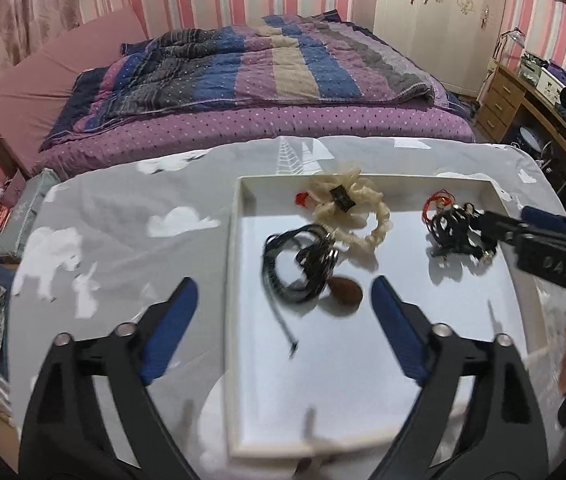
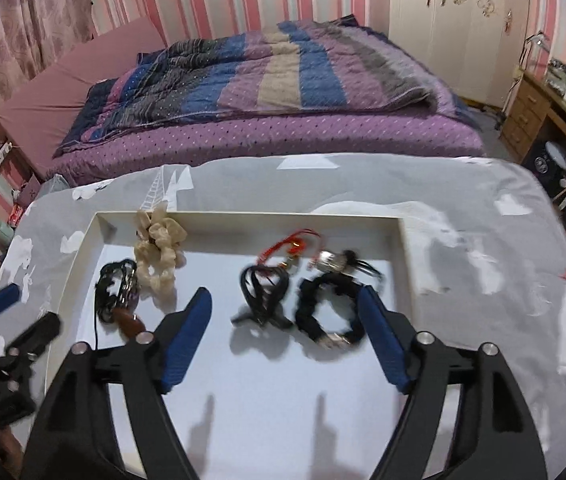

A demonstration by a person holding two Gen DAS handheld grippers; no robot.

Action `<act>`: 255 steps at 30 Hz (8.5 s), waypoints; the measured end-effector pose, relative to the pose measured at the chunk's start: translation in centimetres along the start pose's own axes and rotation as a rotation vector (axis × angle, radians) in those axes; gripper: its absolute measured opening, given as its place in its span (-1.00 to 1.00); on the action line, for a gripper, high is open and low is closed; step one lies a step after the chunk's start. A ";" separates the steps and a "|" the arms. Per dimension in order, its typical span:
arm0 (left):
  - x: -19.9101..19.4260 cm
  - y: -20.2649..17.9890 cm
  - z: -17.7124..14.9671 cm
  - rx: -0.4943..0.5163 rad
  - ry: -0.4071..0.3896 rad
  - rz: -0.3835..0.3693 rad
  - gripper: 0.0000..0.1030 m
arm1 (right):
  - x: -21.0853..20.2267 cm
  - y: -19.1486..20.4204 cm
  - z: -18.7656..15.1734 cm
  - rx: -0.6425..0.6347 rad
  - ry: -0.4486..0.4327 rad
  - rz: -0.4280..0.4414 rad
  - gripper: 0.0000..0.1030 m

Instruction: Organize jewelry

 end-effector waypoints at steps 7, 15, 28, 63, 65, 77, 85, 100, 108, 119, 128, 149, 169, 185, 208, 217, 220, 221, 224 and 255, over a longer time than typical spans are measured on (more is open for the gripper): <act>-2.7 3.3 -4.6 -0.045 0.026 0.008 0.94 | -2.9 -0.7 -5.6 -0.081 0.063 -0.025 0.52; -3.8 5.8 -11.7 -0.082 0.061 0.021 0.94 | -5.9 0.6 -12.7 -0.109 0.057 0.049 0.53; -4.9 4.4 -20.2 -0.061 0.159 -0.029 0.94 | -7.8 3.0 -23.5 -0.287 0.215 0.038 0.52; -2.6 1.5 -24.0 0.113 0.317 -0.071 0.35 | -10.0 13.2 -35.0 -0.642 0.499 0.140 0.12; -2.1 1.5 -23.9 0.104 0.327 -0.080 0.16 | -9.7 13.3 -35.1 -0.637 0.504 0.144 -0.02; -1.8 0.2 -23.4 0.152 0.317 -0.074 -0.56 | -8.1 14.4 -33.4 -0.631 0.493 0.186 -0.66; -2.4 0.0 -23.8 0.172 0.303 -0.065 -0.62 | -8.7 13.2 -32.3 -0.612 0.455 0.180 -0.75; -5.8 -0.8 -18.7 0.137 0.190 -0.096 -0.65 | -9.7 4.1 -22.3 -0.403 0.272 0.105 -0.75; -5.8 -2.7 -12.0 0.106 0.120 -0.136 -0.65 | -8.7 1.0 -15.4 -0.261 0.163 0.045 -0.75; -0.6 -4.9 -5.2 0.044 0.118 -0.169 -0.65 | -2.7 -1.3 -8.8 -0.111 0.107 -0.028 -0.75; 4.8 -4.7 -3.6 -0.016 0.123 -0.110 -0.65 | 1.6 -1.4 -6.8 -0.050 0.087 -0.060 -0.75; 8.3 -3.8 -2.9 -0.080 0.109 -0.067 -0.65 | 4.5 -2.4 -5.9 0.067 0.011 -0.076 -0.75; 7.6 -3.7 -4.2 -0.095 0.042 -0.039 -0.61 | 3.7 -1.9 -7.4 0.045 -0.061 -0.071 -0.73; 6.9 -3.1 -4.6 -0.079 0.020 0.013 -0.05 | 3.9 -1.7 -7.3 0.034 -0.065 -0.026 -0.51; -3.1 1.8 -7.6 -0.119 -0.072 0.147 0.94 | -3.5 -1.5 -7.9 -0.027 -0.183 -0.084 0.92; -7.2 0.4 -12.3 -0.137 -0.193 0.136 0.94 | -7.7 0.2 -12.6 -0.079 -0.244 -0.062 0.94; -8.2 0.2 -13.4 -0.129 -0.249 0.145 0.94 | -8.3 0.5 -13.8 -0.062 -0.280 -0.024 0.94; -8.3 0.2 -13.7 -0.123 -0.261 0.156 0.94 | -8.4 0.5 -14.2 -0.056 -0.287 -0.012 0.94; -8.7 1.0 -14.2 -0.129 -0.295 0.192 0.94 | -8.7 0.5 -14.4 -0.054 -0.297 0.015 0.94; -8.6 0.3 -15.7 -0.134 -0.245 0.135 0.94 | -9.6 -0.9 -15.9 -0.007 -0.299 -0.063 0.94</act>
Point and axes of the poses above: each gripper's, at about its wrist camera, not at the fingertips, and x roughly the way its jaws point, y to its left, z to its top, the point moved 10 cm from there along x, roughly the way its jaws point, and after that the axes turned 6 degrees about y, right-handed, at the moved point
